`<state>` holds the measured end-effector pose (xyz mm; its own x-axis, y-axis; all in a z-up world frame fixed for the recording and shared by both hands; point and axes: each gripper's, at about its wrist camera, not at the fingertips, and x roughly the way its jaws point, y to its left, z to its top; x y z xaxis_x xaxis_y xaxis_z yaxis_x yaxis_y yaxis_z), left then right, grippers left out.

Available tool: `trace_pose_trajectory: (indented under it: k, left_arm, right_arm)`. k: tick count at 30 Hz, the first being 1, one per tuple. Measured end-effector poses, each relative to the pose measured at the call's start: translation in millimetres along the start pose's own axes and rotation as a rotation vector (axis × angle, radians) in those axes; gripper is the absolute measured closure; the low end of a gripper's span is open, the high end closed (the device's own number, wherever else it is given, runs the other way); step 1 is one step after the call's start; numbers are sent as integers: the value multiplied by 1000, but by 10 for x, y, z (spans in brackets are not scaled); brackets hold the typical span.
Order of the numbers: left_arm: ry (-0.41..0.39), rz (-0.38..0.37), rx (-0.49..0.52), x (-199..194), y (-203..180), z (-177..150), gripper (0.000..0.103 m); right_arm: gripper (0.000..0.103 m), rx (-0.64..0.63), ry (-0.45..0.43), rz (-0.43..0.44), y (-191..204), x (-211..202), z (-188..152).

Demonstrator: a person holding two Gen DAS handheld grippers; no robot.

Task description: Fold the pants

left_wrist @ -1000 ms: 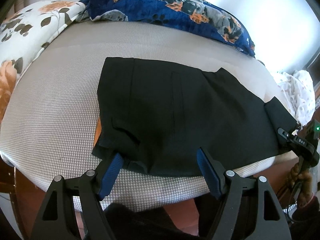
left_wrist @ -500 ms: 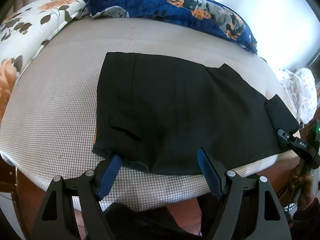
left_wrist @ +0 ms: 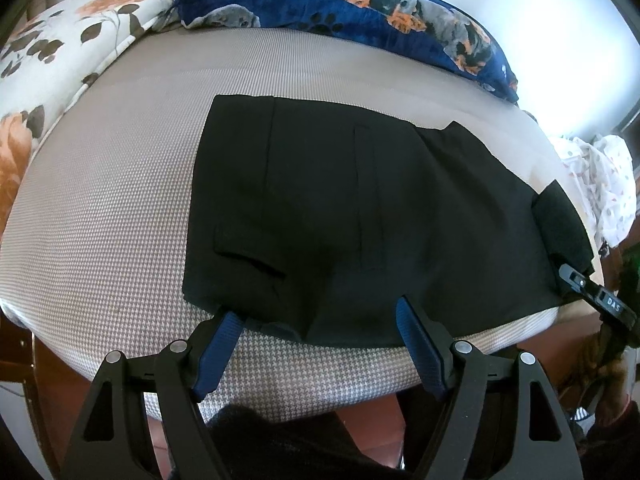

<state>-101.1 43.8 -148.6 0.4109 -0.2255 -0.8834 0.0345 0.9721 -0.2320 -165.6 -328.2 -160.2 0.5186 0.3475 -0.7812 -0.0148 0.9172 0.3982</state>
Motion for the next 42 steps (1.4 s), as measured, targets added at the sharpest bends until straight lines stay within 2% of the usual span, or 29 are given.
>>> trace_pose_trajectory:
  k: [3, 7, 10, 13, 16, 18, 26, 30, 36, 40, 42]
  left_arm:
    - [3, -3, -4, 3, 8, -2, 26]
    - [6, -1, -3, 6, 1, -9, 26]
    - [7, -4, -4, 4, -1, -12, 26]
    - [7, -4, -3, 3, 0, -15, 26]
    - [8, -4, -4, 6, -2, -17, 26]
    - [9, -4, -5, 8, -1, -16, 26]
    - [8, -19, -17, 4, 19, -10, 26]
    - [15, -25, -28, 18, 48, -5, 26]
    - [29, -19, -20, 52, 31, 0, 26]
    - [30, -27, -26, 46, 41, 7, 26]
    - [33, -29, -30, 47, 48, 7, 26]
  right_arm:
    - [52, -13, 13, 12, 55, -6, -39]
    - [50, -10, 29, 62, 90, -67, -84]
    - [50, 84, 2, 206, -28, -231, -73]
    - [50, 207, -86, 289, -276, -464, -6]
    - [52, 249, -120, 274, -431, -554, 89]
    - [63, 237, -113, 267, -420, -523, 144]
    - [72, 153, 22, 256, -107, 109, 242]
    - [78, 168, 125, 251, -94, 337, 73]
    - [92, 219, 169, 283, -187, 253, -171]
    - [92, 219, 199, 287, -171, 212, -233]
    - [85, 195, 173, 306, -117, 136, -187]
